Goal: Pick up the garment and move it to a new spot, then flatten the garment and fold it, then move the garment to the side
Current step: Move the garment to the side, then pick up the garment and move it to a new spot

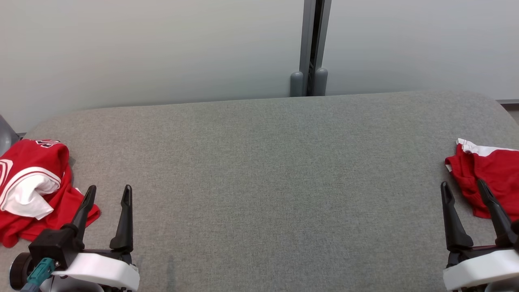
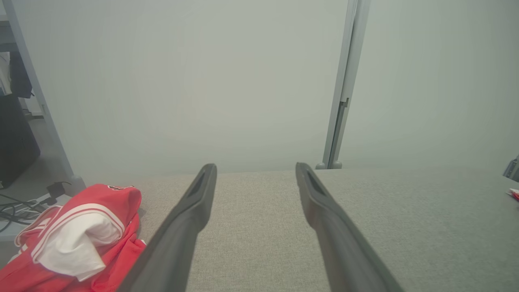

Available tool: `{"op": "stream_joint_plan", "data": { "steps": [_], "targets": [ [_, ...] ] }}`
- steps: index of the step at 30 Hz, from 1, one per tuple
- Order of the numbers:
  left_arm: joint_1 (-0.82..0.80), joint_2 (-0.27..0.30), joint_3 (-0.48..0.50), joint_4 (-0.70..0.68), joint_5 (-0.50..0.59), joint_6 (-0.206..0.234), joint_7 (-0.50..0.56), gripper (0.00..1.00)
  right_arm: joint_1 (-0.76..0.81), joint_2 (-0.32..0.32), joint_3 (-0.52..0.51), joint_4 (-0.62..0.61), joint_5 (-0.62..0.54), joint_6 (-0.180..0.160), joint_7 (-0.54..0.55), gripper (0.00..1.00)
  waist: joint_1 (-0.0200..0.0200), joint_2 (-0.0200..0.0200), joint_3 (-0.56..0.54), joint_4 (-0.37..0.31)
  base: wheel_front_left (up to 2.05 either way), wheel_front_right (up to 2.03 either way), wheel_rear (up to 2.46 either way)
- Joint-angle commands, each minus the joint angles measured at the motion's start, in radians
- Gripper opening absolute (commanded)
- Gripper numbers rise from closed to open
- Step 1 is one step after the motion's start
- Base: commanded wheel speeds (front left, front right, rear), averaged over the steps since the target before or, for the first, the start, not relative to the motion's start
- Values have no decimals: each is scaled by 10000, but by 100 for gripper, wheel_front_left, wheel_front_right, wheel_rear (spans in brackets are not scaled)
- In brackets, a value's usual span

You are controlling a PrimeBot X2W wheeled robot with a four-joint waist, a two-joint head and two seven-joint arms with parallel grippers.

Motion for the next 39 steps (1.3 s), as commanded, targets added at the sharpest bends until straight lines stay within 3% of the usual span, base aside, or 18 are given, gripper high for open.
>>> {"op": "stream_joint_plan", "data": {
  "steps": [1, 23, 28, 39],
  "targets": [
    [-9, 63, 10, -27, -17, 47, 0, 100, 117, 12, -27, -47, -19, -3, 10, 100, 0, 0, 2, -3, 0, 0, 0],
    [-257, 119, 70, -186, -118, 208, -33, 100, 56, 70, 15, 75, 4, -3, -39, 100, 0, 0, 1, 442, 0, 0, 0],
    [-429, 144, 215, -211, -167, 236, -201, 100, -168, -65, 259, -5, -56, -3, 79, 100, 0, 0, 37, 1203, 0, 0, 0],
    [-697, 130, 474, -62, -284, 72, -652, 100, -350, -116, 354, -252, 83, -3, 184, 100, 0, 0, 259, 3547, 0, 0, 0]
  ]
}}
